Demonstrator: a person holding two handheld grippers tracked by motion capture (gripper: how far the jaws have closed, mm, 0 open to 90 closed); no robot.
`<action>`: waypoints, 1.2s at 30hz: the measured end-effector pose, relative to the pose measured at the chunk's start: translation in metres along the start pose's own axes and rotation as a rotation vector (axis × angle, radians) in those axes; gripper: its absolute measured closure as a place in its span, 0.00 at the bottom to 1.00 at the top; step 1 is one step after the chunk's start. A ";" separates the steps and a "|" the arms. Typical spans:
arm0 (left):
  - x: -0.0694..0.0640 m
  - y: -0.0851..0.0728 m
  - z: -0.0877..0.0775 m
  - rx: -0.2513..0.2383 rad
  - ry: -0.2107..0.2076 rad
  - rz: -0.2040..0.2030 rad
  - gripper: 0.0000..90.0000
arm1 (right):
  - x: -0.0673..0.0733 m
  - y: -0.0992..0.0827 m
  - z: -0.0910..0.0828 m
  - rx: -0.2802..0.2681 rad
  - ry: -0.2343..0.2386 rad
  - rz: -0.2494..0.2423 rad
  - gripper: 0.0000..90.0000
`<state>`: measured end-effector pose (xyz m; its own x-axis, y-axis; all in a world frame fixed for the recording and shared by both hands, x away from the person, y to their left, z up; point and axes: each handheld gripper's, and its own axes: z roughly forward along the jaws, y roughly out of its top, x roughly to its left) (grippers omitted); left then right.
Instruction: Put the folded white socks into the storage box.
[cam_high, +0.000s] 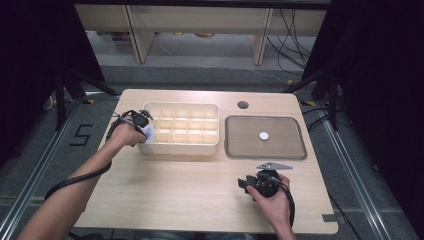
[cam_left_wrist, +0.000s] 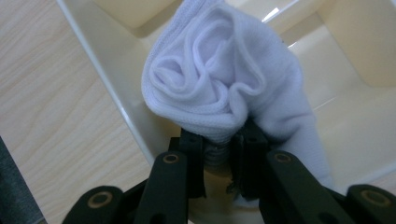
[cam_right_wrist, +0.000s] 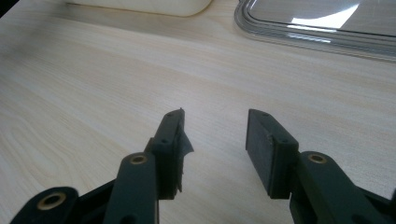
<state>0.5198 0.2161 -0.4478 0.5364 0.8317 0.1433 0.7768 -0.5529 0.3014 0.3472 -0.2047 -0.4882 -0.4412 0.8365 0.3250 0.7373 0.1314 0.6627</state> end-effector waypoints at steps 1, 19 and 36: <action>0.000 0.000 0.000 0.001 0.008 0.012 0.85 | 0.000 0.000 0.000 0.001 0.000 -0.001 0.64; -0.002 0.006 0.005 0.051 -0.017 -0.007 0.86 | -0.002 0.001 -0.001 0.007 -0.007 -0.030 0.66; 0.003 0.002 -0.005 -0.001 -0.019 0.017 0.80 | -0.002 0.001 0.001 0.005 0.007 -0.029 0.63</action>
<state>0.5216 0.2177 -0.4422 0.5560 0.8209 0.1302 0.7670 -0.5671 0.3003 0.3489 -0.2057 -0.4886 -0.4658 0.8288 0.3100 0.7265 0.1582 0.6687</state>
